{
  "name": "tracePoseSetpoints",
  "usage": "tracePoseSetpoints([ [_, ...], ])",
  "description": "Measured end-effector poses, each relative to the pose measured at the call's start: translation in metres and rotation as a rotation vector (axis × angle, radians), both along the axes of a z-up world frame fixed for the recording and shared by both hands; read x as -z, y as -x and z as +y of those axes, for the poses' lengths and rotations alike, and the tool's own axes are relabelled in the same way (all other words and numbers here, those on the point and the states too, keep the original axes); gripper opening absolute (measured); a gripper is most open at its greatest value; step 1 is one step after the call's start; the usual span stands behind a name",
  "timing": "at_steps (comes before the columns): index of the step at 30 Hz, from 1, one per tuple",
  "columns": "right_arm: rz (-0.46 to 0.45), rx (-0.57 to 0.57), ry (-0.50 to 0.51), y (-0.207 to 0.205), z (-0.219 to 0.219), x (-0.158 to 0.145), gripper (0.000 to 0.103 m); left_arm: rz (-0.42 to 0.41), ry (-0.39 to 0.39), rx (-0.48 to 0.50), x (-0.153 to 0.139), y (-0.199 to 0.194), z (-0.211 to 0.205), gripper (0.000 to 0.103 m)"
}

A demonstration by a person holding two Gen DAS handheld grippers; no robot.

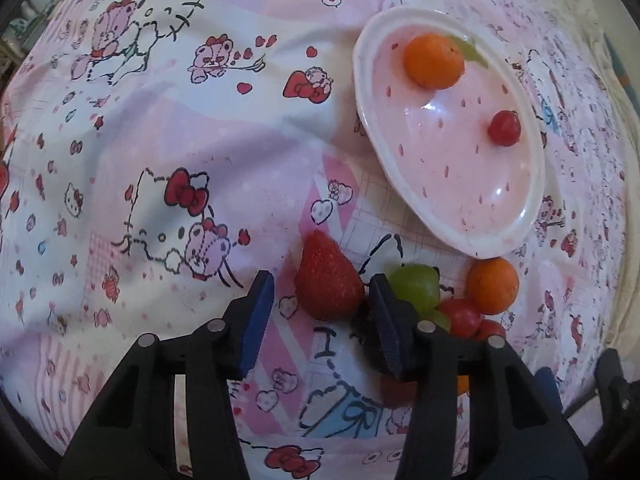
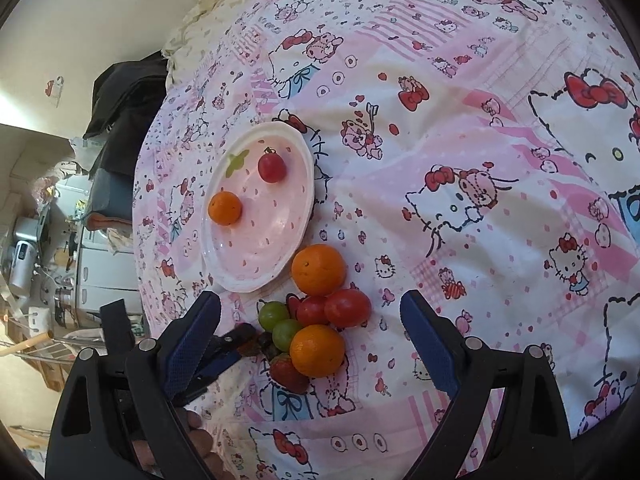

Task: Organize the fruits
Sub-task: 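Grasp the strawberry with the left tool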

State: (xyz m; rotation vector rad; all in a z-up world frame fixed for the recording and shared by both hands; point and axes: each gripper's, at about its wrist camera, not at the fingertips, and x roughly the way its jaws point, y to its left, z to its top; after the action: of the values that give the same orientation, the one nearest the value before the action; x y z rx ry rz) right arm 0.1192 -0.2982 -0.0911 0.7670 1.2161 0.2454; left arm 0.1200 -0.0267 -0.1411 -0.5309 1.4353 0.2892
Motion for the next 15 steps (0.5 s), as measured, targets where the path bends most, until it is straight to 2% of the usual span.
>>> tracePoseSetpoints([
  [4, -0.020, 0.003, -0.009, 0.001, -0.002, -0.005, 0.093, 0.016, -0.015, -0.029, 0.005, -0.002, -0.002, 0.039],
  [5, -0.024, 0.005, -0.012, 0.002, -0.003, -0.006, 0.093, 0.005, 0.009, -0.029, 0.005, -0.001, -0.002, 0.029],
  [11, -0.021, 0.030, -0.027, 0.003, -0.012, -0.007, 0.093, 0.008, 0.021, 0.013, -0.003, 0.005, 0.005, 0.029],
  [15, -0.010, 0.025, -0.025, 0.002, -0.014, -0.005, 0.093, -0.018, 0.000, 0.134, -0.022, 0.012, 0.013, 0.029],
])
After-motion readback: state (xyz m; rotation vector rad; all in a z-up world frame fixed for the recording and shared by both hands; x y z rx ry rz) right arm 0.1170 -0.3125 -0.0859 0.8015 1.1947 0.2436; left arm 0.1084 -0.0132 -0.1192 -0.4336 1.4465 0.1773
